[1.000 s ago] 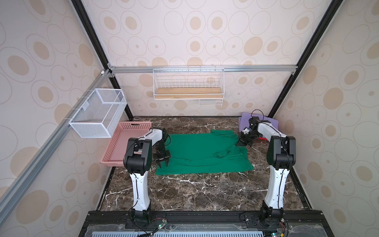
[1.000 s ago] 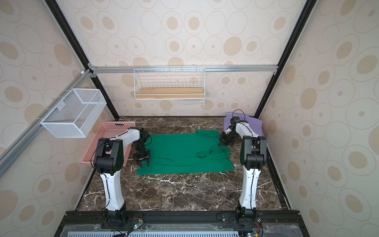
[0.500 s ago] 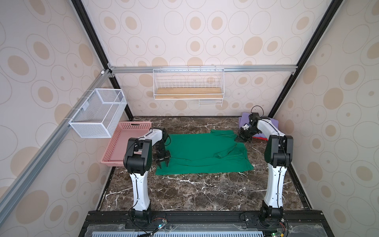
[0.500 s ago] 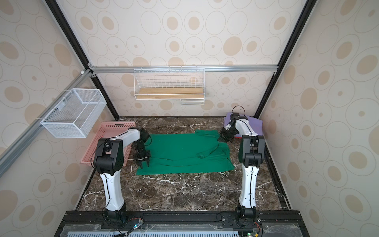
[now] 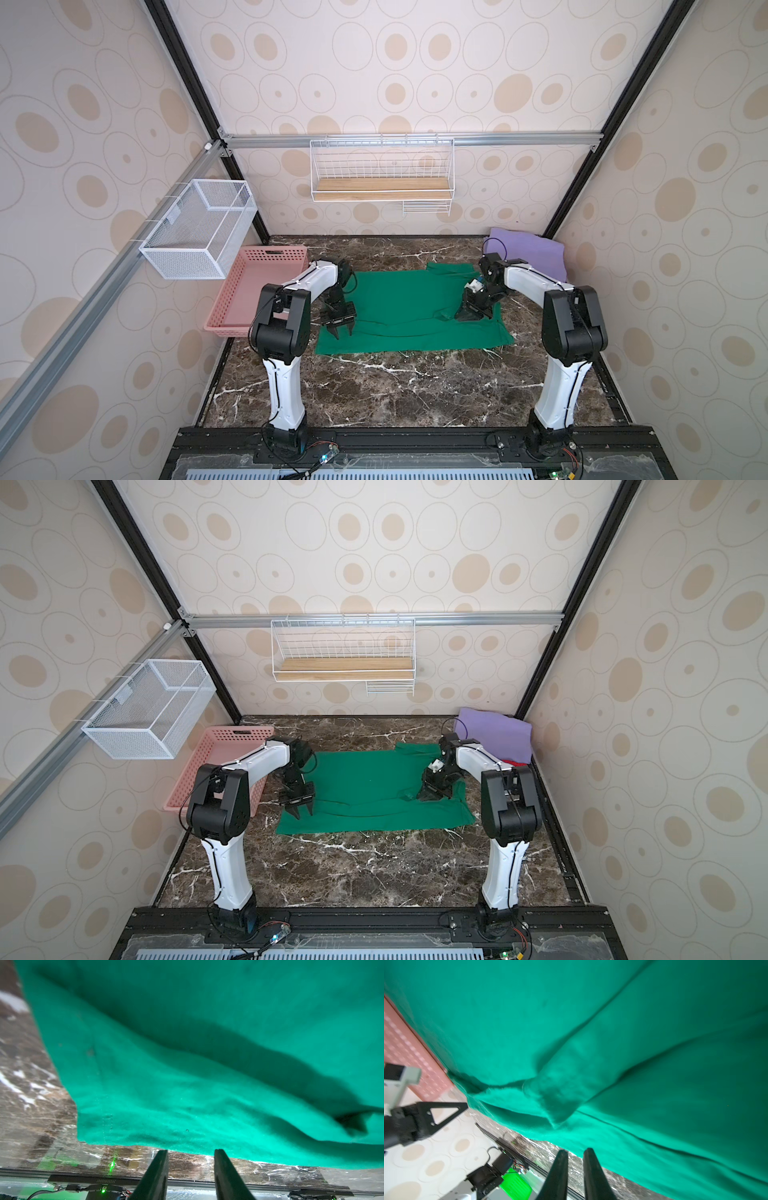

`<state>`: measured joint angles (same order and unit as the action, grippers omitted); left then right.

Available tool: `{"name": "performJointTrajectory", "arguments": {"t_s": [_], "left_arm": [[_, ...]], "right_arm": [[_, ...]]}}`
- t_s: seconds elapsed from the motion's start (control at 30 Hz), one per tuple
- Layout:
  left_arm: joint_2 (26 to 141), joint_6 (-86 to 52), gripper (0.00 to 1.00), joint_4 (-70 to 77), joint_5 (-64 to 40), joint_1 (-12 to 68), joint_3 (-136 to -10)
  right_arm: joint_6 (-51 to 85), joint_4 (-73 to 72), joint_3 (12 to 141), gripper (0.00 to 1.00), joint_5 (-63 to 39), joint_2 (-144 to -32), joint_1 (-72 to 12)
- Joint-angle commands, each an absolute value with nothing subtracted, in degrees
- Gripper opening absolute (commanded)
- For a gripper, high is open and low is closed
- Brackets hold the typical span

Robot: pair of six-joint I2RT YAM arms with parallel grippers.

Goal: Fold and stack t-shirts
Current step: Smooth out the T-shirt at the center of the board.

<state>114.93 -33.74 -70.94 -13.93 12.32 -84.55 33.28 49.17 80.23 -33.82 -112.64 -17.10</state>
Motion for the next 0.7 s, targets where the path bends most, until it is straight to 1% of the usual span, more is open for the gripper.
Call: {"name": "performJointTrajectory", "arguments": {"t_s": [0.0, 0.17, 0.4, 0.47, 0.67], "left_arm": [[112.1, -33.5, 0.40, -71.8, -13.3, 12.1, -83.1], [111.0, -32.7, 0.40, -71.9, -13.2, 12.0, -81.7], [110.8, -31.3, 0.40, -73.4, -12.7, 12.0, -82.9], [110.7, -31.0, 0.40, -73.9, -12.6, 12.0, -83.3], [109.5, -30.9, 0.40, -73.7, -12.8, 12.0, -81.6]], "right_arm": [[35.1, 46.6, 80.0, 0.21, -34.1, -113.8, -18.2], [36.5, 45.4, 81.1, 0.21, -34.0, -116.6, -18.7], [38.1, 44.6, 83.7, 0.21, -33.0, -118.5, -19.2], [38.1, 45.3, 86.8, 0.21, -33.1, -120.3, -19.2], [37.4, 50.5, 102.8, 0.21, -31.4, -127.7, -19.2]]}}
